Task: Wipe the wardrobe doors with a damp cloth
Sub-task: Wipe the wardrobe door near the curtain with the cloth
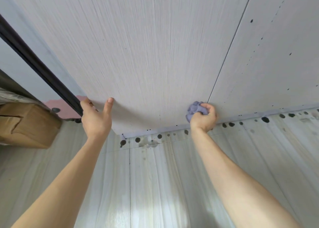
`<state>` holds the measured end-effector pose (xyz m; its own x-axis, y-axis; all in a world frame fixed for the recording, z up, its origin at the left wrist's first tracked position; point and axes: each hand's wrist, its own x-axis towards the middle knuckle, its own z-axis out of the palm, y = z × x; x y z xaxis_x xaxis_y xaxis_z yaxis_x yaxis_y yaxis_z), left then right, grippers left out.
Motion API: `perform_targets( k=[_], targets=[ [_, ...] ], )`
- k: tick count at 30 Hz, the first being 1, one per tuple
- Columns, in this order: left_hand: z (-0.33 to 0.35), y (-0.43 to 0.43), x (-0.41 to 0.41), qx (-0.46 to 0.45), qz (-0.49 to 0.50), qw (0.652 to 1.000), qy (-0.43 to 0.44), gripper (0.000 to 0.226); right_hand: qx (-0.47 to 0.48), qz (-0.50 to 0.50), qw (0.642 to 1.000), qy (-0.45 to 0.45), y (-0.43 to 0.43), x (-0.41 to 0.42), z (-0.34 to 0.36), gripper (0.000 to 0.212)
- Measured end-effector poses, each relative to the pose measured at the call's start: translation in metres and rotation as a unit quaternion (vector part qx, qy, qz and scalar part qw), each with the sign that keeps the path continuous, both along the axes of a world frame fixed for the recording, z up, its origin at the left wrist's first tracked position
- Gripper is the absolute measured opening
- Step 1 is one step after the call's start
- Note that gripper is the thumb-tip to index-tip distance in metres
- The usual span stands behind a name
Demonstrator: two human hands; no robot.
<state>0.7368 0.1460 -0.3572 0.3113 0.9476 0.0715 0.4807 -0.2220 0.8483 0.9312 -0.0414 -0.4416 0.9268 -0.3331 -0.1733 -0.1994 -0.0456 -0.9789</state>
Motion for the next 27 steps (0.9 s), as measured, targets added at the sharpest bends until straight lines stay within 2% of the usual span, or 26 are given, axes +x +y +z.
perform_targets(
  k=[3, 7, 15, 21, 27],
  targets=[
    [0.002, -0.001, 0.001, -0.003, -0.006, 1.0, -0.002, 0.071, 0.061, 0.038, 0.997, 0.035, 0.022, -0.026, -0.008, 0.032],
    [0.006, 0.002, -0.002, -0.009, -0.015, 1.0, 0.0, 0.074, 0.084, 0.045, 0.994, 0.052, 0.025, -0.029, -0.023, 0.045],
    [0.0, -0.01, 0.005, 0.006, 0.006, 1.0, -0.019, 0.071, 0.098, -0.046, 0.994, -0.033, -0.002, 0.009, 0.011, 0.05],
    [0.005, -0.008, 0.001, -0.015, 0.003, 1.0, -0.02, 0.071, 0.205, -0.125, 0.965, 0.107, -0.015, 0.01, -0.024, 0.034],
    [0.005, -0.001, -0.002, 0.014, 0.012, 1.0, 0.006, 0.068, 0.257, -0.116, 0.949, 0.139, -0.012, 0.019, -0.048, 0.039]
  ],
)
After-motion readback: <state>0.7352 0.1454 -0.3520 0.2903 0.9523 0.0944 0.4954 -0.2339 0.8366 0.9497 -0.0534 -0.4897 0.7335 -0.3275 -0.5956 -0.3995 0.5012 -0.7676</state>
